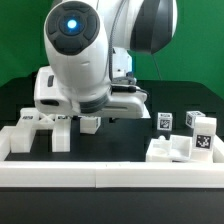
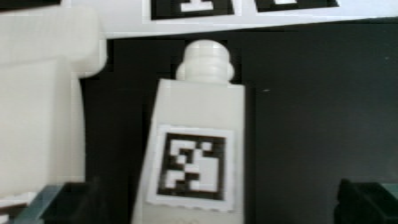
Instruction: Assemble chair
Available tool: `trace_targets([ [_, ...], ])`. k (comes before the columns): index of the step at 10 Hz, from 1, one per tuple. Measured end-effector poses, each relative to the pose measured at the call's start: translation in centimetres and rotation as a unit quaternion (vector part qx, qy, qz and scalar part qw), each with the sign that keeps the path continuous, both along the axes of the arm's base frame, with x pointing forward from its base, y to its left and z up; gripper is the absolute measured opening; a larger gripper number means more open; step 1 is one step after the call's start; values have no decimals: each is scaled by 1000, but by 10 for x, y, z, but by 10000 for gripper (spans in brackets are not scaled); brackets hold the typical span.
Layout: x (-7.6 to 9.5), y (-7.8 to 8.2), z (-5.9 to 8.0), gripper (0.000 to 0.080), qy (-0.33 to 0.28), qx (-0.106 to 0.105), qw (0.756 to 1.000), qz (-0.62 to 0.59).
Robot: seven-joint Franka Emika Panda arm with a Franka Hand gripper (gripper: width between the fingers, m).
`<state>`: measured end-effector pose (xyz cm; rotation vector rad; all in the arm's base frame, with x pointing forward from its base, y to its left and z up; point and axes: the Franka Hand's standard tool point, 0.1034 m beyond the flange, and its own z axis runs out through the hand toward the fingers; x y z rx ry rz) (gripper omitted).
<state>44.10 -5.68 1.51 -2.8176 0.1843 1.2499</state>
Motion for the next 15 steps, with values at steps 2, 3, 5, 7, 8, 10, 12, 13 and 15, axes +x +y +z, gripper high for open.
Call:
trace_targets([
  [2, -2, 1, -3, 649, 3, 0, 1000, 1],
  [3, -4, 1, -4, 649, 5, 1, 1000, 1],
  [5, -4, 1, -4, 613, 5, 1, 1000, 1],
  [7, -4, 1, -4, 411, 5, 1, 1000, 1],
  [8, -4, 1, -4, 411, 5, 1, 1000, 1],
  [10, -3, 1, -4, 288, 5, 1, 1000, 2],
  [12, 0, 3, -3, 288, 2, 1, 1000, 4],
  [13, 2, 6, -1, 288, 0, 0, 1000, 7],
  [15, 11, 23, 16, 288, -1, -10, 1000, 4],
])
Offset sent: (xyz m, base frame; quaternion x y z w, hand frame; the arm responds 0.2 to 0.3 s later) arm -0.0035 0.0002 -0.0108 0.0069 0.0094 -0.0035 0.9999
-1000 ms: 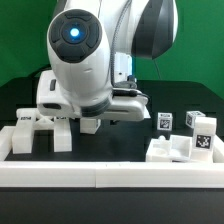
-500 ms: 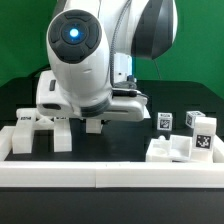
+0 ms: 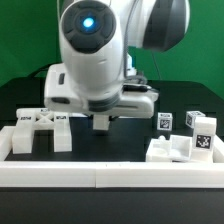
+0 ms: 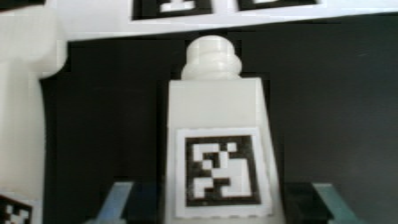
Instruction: Assemble chair
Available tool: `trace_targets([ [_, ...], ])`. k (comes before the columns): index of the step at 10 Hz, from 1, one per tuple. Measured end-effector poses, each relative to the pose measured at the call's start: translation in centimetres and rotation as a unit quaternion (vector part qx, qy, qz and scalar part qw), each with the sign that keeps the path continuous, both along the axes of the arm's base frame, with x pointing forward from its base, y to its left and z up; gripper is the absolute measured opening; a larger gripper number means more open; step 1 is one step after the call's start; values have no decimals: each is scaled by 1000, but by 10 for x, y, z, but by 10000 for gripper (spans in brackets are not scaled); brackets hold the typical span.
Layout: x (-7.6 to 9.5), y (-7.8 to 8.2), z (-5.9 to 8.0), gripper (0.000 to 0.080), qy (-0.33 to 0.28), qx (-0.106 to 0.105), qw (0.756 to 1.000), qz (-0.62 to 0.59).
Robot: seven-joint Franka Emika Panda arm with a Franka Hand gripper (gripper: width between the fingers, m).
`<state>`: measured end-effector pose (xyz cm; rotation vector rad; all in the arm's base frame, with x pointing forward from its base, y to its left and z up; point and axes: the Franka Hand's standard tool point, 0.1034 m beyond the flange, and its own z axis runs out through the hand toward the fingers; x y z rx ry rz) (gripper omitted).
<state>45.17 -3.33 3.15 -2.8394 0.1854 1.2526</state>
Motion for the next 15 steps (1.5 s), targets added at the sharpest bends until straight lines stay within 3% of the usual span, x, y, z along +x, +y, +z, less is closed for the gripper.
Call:
trace_targets([
  [4, 23, 22, 50, 290, -32, 6, 999, 6],
  [5, 30, 22, 56, 290, -40, 7, 999, 6],
  [8, 38, 20, 50, 290, -79, 1, 997, 8],
  [10, 48, 20, 50, 290, -153, -5, 988, 11],
  [11, 53, 21, 58, 290, -171, -5, 985, 10],
  [13, 78, 28, 77, 290, -233, -5, 972, 16],
  [15, 85, 26, 78, 290, -314, -15, 949, 17],
])
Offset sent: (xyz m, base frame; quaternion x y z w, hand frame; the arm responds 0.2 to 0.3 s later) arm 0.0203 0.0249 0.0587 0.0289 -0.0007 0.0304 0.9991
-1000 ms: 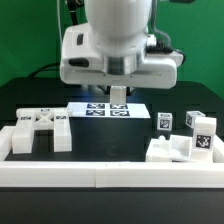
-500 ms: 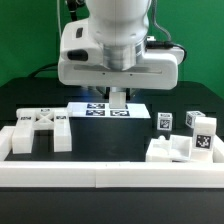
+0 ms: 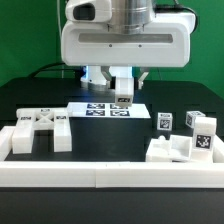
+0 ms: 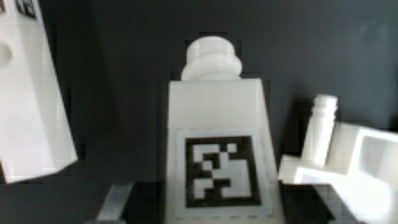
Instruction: Assemble chair
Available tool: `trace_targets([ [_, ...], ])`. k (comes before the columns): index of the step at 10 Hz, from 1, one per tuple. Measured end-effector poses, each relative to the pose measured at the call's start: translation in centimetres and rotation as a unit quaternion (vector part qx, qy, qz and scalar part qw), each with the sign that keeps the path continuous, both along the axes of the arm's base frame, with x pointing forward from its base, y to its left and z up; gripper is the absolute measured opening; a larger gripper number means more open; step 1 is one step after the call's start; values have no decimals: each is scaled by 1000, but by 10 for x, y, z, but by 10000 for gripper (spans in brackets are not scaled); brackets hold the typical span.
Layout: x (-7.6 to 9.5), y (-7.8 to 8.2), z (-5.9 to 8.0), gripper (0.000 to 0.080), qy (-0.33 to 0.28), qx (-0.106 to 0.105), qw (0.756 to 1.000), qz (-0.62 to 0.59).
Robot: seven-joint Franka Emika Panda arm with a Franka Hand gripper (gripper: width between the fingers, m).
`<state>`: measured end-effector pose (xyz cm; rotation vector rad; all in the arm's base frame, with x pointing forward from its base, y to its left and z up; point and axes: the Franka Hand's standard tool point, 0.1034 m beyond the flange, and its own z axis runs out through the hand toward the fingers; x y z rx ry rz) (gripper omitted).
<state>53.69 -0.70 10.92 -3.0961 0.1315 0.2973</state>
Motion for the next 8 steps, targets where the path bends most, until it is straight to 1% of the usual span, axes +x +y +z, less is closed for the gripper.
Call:
trace_targets([
  [1, -4, 0, -2, 290, -13, -1, 1000, -1],
  [2, 5, -2, -2, 290, -60, -9, 998, 0],
  [4, 7, -4, -4, 290, -134, -21, 991, 0],
  [5, 12, -3, -2, 290, -157, -25, 987, 2],
  [6, 25, -1, 3, 290, -205, -31, 978, 6],
  [7, 30, 4, 3, 290, -232, -35, 972, 10],
  [8, 33, 13, 4, 290, -234, -33, 972, 19],
])
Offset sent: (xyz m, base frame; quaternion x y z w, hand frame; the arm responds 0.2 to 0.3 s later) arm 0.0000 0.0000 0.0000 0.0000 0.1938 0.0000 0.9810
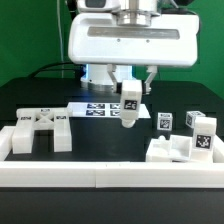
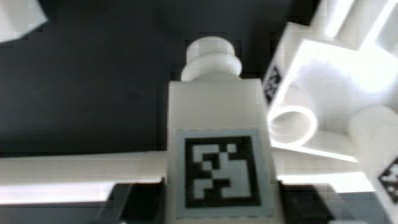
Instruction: Assemble chair
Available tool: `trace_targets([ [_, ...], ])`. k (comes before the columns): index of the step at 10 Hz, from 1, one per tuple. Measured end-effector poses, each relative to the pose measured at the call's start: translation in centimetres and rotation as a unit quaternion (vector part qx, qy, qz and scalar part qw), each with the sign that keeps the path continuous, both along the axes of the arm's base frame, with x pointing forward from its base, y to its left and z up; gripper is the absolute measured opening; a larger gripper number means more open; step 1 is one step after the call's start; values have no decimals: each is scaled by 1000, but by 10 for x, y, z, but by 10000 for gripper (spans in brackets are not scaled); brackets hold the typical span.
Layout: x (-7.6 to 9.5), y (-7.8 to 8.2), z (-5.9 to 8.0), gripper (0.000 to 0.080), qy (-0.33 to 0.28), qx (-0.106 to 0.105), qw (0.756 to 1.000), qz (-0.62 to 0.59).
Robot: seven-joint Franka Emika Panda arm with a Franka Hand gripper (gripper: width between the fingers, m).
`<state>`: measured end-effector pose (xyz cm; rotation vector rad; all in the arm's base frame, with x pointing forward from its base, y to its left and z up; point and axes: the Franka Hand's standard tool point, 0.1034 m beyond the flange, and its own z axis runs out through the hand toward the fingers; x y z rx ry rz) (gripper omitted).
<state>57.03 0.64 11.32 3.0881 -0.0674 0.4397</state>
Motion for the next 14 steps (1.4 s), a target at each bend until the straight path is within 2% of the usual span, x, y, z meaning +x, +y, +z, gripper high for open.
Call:
trace_targets([
  [1, 5, 12, 5, 290, -6, 0, 1000, 12],
  [5, 5, 14, 4, 290, -7, -2, 1000, 17],
  [6, 6, 19, 1, 290, -7, -1, 1000, 19],
  [9, 40, 28, 6, 290, -17, 1, 1000, 23],
  [10, 46, 32, 7, 290, -22, 0, 999, 26],
  [13, 47, 27, 7, 290, -63, -8, 998, 25],
  [14, 50, 23, 11, 290, -134, -21, 990, 27],
])
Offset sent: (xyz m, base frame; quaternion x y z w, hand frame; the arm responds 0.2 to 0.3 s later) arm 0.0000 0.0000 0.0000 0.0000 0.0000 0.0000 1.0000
